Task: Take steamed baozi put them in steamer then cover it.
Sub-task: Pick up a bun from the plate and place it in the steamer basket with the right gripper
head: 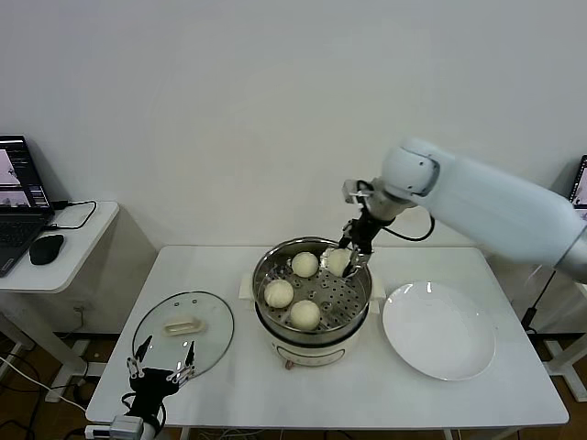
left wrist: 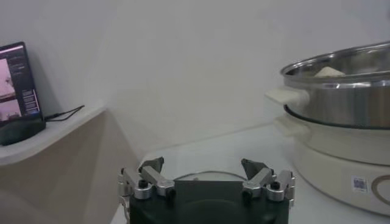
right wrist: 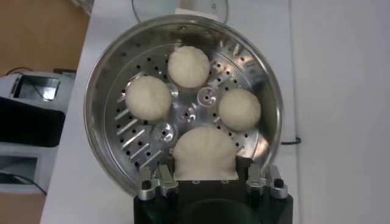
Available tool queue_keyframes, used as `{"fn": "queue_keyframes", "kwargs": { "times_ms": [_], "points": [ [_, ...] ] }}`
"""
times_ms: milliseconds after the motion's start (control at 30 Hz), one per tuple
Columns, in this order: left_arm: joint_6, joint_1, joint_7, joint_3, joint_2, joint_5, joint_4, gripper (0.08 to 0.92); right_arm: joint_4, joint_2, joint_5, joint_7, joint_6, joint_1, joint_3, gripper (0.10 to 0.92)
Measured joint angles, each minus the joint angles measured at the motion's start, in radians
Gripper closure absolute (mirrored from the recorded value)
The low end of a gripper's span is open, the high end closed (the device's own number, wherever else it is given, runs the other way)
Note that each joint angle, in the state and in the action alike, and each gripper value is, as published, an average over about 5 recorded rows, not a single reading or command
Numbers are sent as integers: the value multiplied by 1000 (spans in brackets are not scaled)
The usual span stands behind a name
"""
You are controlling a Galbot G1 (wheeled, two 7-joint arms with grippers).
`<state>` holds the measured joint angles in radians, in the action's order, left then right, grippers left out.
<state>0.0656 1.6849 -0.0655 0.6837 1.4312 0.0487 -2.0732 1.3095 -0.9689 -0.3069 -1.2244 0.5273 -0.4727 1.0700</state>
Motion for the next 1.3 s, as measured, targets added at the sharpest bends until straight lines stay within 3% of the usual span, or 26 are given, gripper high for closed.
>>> {"fn": "queue_keyframes", "kwargs": {
  "times_ms": [800,900,1133,1300],
  "points": [
    [-2,-1,0,-5,8,-2,4,177,-87,-88,125,49,3,124,6,414],
    [-2,1,0,-4,7,-2,4,177,-86,-86,127,55,4,127,2,382],
    [-2,0,0,-10,15,2,4,177,-61,-59,117,56,12,122,-17,225],
    [-2,3,0,-13,20,8,2,177,-24,-16,106,51,15,115,-51,203]
  ]
}}
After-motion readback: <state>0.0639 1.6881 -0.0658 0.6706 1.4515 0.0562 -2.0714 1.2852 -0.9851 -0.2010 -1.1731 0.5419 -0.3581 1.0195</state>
